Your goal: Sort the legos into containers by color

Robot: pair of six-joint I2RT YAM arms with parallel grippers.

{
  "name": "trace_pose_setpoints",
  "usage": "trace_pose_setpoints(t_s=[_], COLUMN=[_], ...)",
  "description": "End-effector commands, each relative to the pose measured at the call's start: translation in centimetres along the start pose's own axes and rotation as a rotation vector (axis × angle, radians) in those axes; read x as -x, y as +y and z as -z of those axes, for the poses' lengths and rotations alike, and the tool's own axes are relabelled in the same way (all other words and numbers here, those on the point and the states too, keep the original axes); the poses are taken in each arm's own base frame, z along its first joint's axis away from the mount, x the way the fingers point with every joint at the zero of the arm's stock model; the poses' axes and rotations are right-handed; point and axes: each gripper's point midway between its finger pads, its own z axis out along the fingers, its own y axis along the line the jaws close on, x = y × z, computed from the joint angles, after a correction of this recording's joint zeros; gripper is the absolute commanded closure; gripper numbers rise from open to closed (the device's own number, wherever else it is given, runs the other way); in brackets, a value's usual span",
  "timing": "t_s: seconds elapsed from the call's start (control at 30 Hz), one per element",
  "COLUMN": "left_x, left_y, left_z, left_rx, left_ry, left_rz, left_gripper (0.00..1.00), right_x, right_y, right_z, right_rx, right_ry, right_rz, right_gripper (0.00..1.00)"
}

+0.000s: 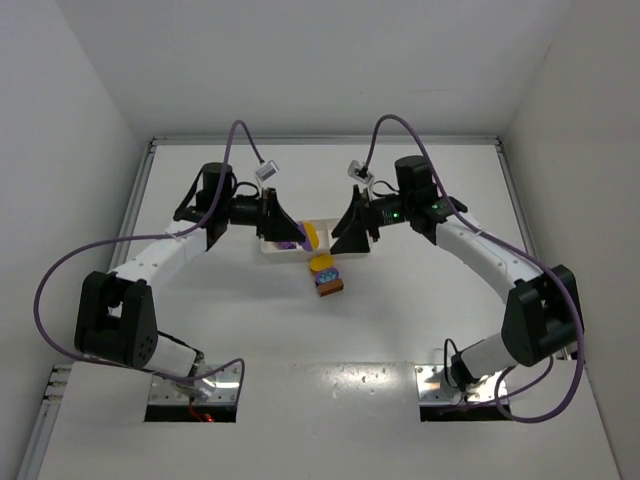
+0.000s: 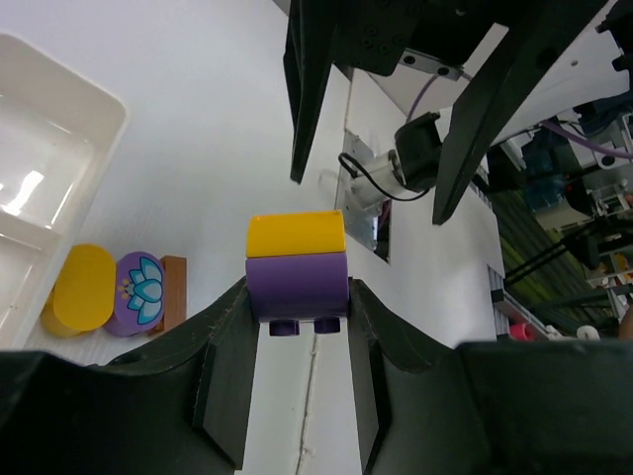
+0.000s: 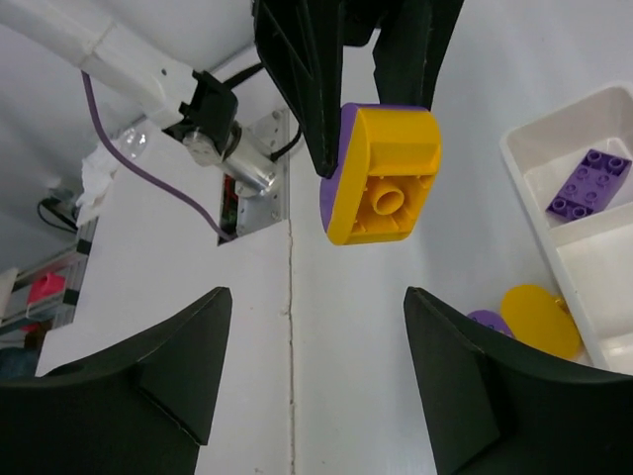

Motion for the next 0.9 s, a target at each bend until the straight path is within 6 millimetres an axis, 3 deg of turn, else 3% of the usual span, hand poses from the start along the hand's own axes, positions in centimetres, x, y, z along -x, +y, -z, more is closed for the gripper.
trace_pose_setpoints(t_s=[0.0,0.13,0.33,0.73,0.83,0.87], left_x=[0.5,-0.1,-0.5,-1.0,-1.1,-1.1], left_y=[-1.8,-2.2,-2.8,-2.7,-2.5,-2.4], left_z=[-0.6,-0.7,-1.1,-1.7,-1.8,-1.8], left_rx=[-0.073,-0.098,-0.129,-0.143,-0.142,-0.142], left_ry=[0.018,0.033,0.05,0.068,0.071,0.07], left_rz=[-0.082,-0.074,-0.086,-0.08,-0.071,-0.08], left_gripper=[0.84,0.84,0.84,0.84,0.84,0.84], right_x=[1.3,0.6,0.7,1.3,1.4,1.4], right_y=[0.7,-1.1,-1.9,-0.1,0.6,0.8], right_z=[-0.8,-1.4,-2.3,-3.4,-3.4,-3.3], right_rx=[-0.005,-0.065,-0.075,0.044,0.081,0.096], right_ry=[0.006,0.031,0.034,0.025,0.022,0.023], right_rz=[0.136,0.12,0.102,0.085,0.093,0.093], right_gripper=[0.28,0.19,0.19,0.3,0.36,0.43])
